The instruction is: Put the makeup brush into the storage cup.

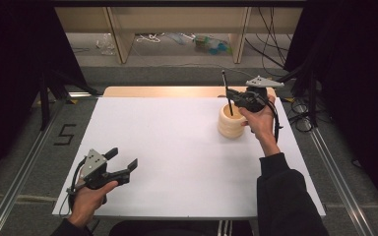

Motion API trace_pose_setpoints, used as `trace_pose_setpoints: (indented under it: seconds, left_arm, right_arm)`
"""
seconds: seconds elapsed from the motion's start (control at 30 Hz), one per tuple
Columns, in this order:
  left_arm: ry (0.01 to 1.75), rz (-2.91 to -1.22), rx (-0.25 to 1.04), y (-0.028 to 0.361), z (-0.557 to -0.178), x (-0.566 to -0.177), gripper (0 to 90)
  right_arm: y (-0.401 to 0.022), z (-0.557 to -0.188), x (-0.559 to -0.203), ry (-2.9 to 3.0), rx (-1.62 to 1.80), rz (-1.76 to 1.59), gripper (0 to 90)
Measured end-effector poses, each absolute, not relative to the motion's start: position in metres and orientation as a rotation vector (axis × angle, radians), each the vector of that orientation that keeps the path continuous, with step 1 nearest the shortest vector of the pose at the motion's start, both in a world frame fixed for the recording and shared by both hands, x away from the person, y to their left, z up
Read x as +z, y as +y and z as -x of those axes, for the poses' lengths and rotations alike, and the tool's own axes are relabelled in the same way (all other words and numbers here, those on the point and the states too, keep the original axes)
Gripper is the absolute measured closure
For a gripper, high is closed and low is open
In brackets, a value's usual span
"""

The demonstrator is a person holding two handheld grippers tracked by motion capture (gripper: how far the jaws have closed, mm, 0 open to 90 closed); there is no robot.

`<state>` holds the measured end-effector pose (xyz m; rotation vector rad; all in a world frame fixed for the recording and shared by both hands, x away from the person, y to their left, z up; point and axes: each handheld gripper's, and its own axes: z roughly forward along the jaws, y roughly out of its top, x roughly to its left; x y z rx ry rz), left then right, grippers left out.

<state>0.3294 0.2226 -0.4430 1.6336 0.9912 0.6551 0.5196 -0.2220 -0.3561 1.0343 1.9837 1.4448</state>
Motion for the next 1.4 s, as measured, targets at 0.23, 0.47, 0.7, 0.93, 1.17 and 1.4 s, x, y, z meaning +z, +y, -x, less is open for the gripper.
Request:
trace_pose_setpoints:
  seconds: [0.23, 0.47, 0.7, 0.93, 1.17, 1.4]
  left_arm:
    - [0.989, -1.633, 0.653, 0.222, -0.329, -0.443, 18.4]
    - [0.991, -1.632, 0.652, 0.222, -0.329, -0.443, 18.5]
    - [0.988, -1.628, 0.651, 0.222, -0.329, -0.443, 18.6]
    - [0.988, -1.633, 0.651, 0.222, -0.329, -0.443, 18.6]
    - [0.988, -1.63, 0.653, 0.222, -0.329, -0.443, 18.6]
    - [0.989, -1.627, 0.652, 0.222, -0.329, -0.442, 18.6]
  right_arm:
    - [-0.232, -0.526, -0.363, 1.938, 1.427, -1.051, 84.1]
    - [-0.241, -0.533, -0.368, 1.887, 1.452, -1.072, 84.1]
    - [-0.243, -0.539, -0.376, 1.862, 1.46, -1.069, 84.1]
    - [-0.245, -0.544, -0.382, 1.851, 1.445, -1.065, 84.1]
    - [-0.246, -0.547, -0.388, 1.863, 1.439, -1.084, 84.1]
    - [-0.246, -0.549, -0.393, 1.868, 1.435, -1.09, 84.0]
